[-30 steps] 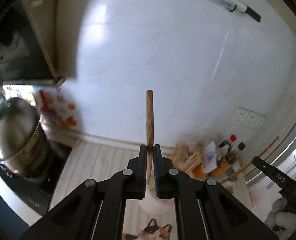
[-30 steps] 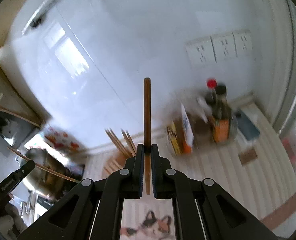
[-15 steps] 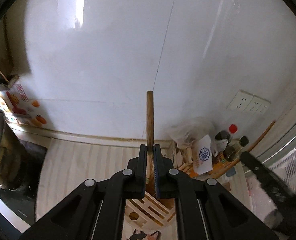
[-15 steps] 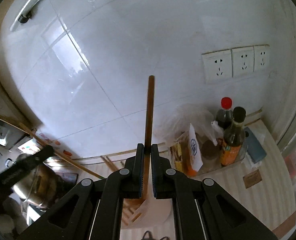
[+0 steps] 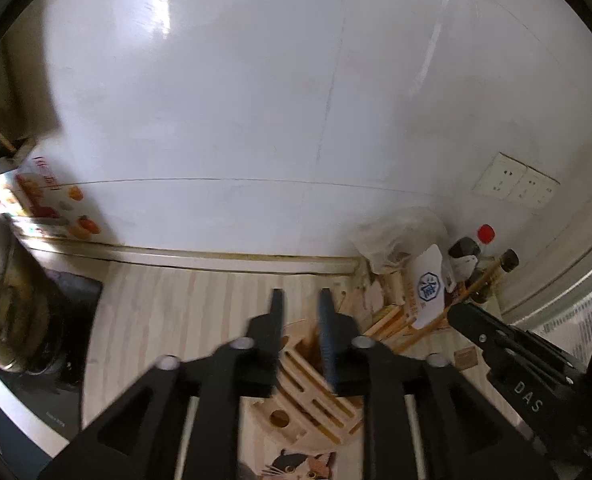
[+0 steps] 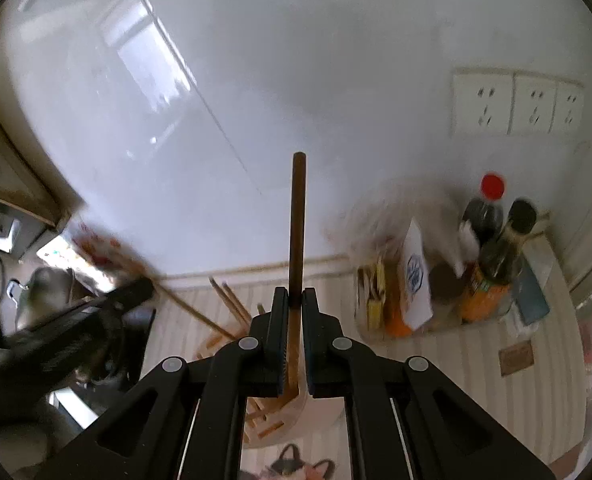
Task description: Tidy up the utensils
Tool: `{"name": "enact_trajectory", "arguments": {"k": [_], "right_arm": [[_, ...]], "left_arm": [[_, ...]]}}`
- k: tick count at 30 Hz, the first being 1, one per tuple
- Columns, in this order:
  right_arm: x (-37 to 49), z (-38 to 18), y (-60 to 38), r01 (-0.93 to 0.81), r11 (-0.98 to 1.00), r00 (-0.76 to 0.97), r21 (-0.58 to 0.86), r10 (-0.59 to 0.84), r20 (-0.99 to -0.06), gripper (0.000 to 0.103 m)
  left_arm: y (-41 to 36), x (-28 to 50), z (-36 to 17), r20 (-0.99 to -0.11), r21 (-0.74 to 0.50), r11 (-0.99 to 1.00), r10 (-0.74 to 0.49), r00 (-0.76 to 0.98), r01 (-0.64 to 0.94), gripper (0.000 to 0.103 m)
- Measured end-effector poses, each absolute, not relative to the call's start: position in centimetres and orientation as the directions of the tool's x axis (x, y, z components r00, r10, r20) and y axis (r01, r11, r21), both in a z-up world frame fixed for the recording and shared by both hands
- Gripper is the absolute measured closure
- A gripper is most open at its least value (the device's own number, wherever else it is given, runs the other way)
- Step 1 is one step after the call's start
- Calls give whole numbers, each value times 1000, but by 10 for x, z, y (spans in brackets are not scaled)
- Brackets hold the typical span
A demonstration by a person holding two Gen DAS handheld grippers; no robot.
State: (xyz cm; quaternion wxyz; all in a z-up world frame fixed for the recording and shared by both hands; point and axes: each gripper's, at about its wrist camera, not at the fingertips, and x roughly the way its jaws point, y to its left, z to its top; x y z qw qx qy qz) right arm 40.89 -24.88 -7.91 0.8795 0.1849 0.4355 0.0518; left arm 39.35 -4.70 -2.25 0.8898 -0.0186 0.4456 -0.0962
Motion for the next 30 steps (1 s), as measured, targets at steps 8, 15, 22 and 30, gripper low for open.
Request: {"name": "enact_trajectory", "arguments": {"k": [8, 15, 22, 30], "right_arm": [[380, -74, -250, 98, 958, 654, 269, 141, -743, 38], [348, -93, -227, 83, 989, 636, 119, 39, -771, 8], [322, -100, -217, 105, 994, 636, 40, -36, -771, 0], [277, -68, -207, 155, 988, 688, 21, -93, -720, 0]], "left_arm": [[-17, 349, -23, -730, 7, 999, -25, 683, 45, 5], [-9, 316, -55, -720, 86, 996, 56, 692, 10, 0], [-7, 290, -61, -720, 71, 997, 44, 692, 10, 0], [0, 242, -37, -685, 58, 997, 10, 728, 41, 0]]}}
